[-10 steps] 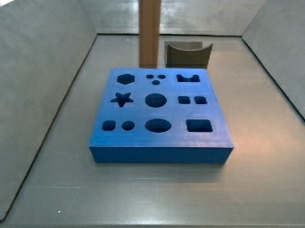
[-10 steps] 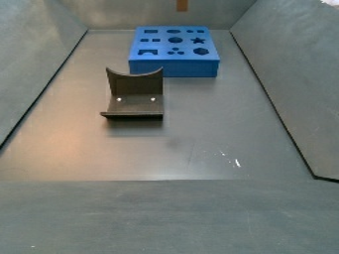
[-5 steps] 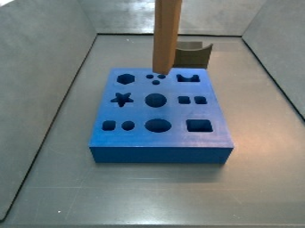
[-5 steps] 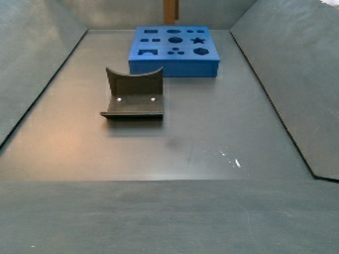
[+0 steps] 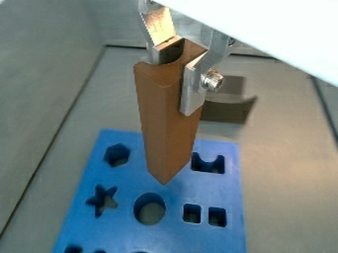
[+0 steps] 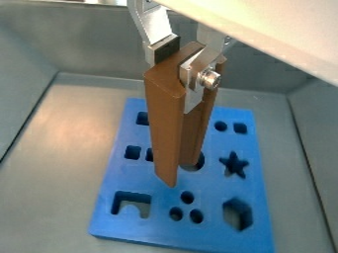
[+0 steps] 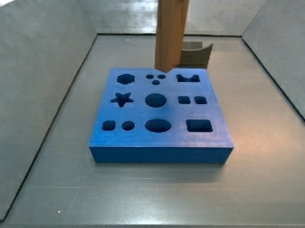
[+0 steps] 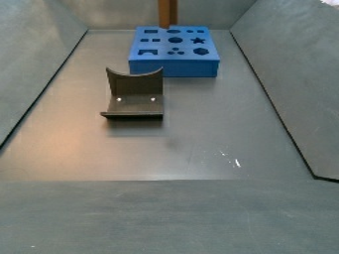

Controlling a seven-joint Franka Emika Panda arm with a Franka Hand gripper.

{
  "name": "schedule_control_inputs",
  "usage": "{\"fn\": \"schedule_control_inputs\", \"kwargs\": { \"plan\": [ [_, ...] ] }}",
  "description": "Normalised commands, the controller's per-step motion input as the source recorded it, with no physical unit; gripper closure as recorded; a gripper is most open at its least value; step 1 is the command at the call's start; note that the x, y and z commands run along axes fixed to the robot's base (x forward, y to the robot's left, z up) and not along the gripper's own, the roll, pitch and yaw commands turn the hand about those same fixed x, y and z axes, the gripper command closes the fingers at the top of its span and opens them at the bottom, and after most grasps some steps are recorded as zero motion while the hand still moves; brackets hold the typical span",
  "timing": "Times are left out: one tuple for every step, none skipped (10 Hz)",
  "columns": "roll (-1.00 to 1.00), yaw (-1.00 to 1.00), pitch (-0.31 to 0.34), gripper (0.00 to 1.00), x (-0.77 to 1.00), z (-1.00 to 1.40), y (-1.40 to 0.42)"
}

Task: Insert the arch object.

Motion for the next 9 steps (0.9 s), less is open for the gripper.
{"fn": "schedule_control_inputs", "kwargs": {
  "plan": [
    [0.0,-0.94,0.0,1.0,0.19,-0.07,0.11],
    [0.0,-0.93,0.0,1.0,0.21,-0.09,0.12],
    [0.0,-0.93,0.0,1.0,0.21,-0.11,0.12],
    [0.0,-0.93,0.0,1.0,0.2,-0.12,0.12],
    [0.0,-0.93,0.0,1.0,0.2,-0.11,0.12],
    [0.0,-0.93,0.0,1.0,0.21,-0.12,0.12],
    [0.0,-0.93,0.0,1.0,0.2,-0.14,0.12],
    [0.0,-0.93,0.0,1.0,0.2,-0.16,0.12],
    [0.01,-0.93,0.0,1.0,0.21,-0.19,0.11]
  ]
}}
